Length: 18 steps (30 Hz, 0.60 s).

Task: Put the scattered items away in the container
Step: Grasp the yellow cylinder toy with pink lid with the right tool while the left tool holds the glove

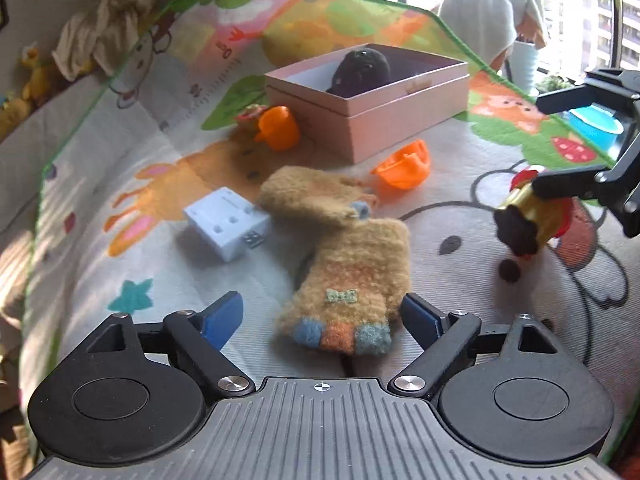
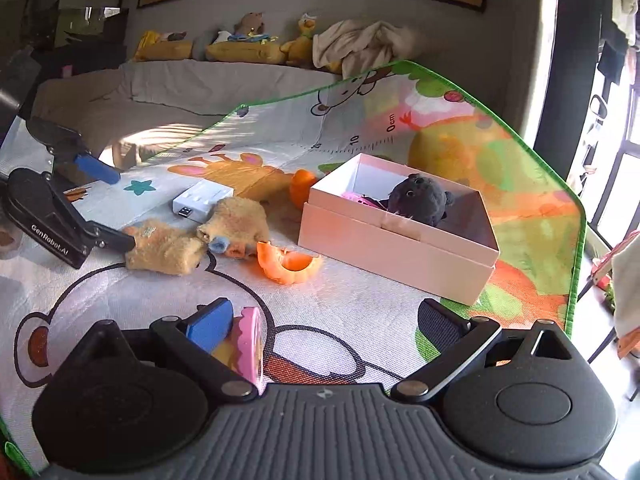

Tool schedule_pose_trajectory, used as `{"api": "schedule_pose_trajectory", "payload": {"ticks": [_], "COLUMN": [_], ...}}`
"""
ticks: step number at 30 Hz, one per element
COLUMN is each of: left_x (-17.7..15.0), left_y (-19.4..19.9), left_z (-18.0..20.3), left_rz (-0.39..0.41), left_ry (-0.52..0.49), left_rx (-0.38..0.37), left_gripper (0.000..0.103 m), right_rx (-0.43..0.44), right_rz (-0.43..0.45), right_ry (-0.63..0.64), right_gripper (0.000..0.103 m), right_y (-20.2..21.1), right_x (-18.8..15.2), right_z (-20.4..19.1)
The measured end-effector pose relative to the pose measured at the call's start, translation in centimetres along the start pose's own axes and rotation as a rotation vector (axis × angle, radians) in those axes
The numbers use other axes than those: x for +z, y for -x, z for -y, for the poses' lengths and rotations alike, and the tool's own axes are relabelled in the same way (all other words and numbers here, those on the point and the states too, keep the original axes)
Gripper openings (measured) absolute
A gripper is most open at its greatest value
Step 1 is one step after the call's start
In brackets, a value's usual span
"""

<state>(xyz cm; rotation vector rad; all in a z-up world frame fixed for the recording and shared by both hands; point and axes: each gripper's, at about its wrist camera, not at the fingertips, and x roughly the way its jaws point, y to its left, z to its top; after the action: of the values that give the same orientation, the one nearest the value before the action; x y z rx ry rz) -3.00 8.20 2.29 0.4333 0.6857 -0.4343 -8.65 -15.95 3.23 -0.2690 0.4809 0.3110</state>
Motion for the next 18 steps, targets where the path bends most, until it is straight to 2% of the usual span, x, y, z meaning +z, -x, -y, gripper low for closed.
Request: {"api": "schedule_pose_trajectory", "payload": {"ticks": [4, 7, 9, 11, 13, 15, 17, 18], "left_x": [0.0, 0.2, 0.3, 0.3, 0.3, 0.4, 0.4, 0.3], "left_y": [0.2, 0.3, 0.6, 1.1, 1.1, 1.0, 0.8, 0.5], "left_z": [-2.0, -4.0, -5.3, -6.0, -5.8, -4.8, -3.2, -2.5], "left_rz": [0.024, 0.044, 0.064, 0.083, 0.075, 0.066, 0.059, 0.052], "left_ry": [-0.008, 0.080, 0.187, 0.299, 0.364, 0.358, 0.314, 0.294], "left_rx": [0.200, 0.283, 0.254, 0.164, 0.060, 0.006, -0.008, -0.006], "left_gripper": [0.095, 0.096, 0.097, 0.098, 0.100, 0.100, 0.100, 0.100], "right_rx": [0.016, 0.111, 0.161, 0.163, 0.160, 0.159, 0.154, 0.154], "right_rz": [0.027, 0.018, 0.000, -0.024, -0.057, -0.085, -0.108, -0.115], "right_ry": [-0.029, -0.070, -0.046, 0.001, 0.024, 0.031, 0.022, 0.011], "right_gripper": [0.099, 0.099, 0.099, 0.099, 0.096, 0.085, 0.066, 0.063], "right_y": [0.8, 1.4, 1.4, 1.0, 0.4, -0.2, -0.7, -0.8], "right_x": [0.3, 0.5, 0.3, -0.3, -0.9, -1.4, -1.7, -1.8], "right_z": [-0.4, -1.2, -2.3, -3.5, -4.1, -4.3, -4.2, -4.1]}}
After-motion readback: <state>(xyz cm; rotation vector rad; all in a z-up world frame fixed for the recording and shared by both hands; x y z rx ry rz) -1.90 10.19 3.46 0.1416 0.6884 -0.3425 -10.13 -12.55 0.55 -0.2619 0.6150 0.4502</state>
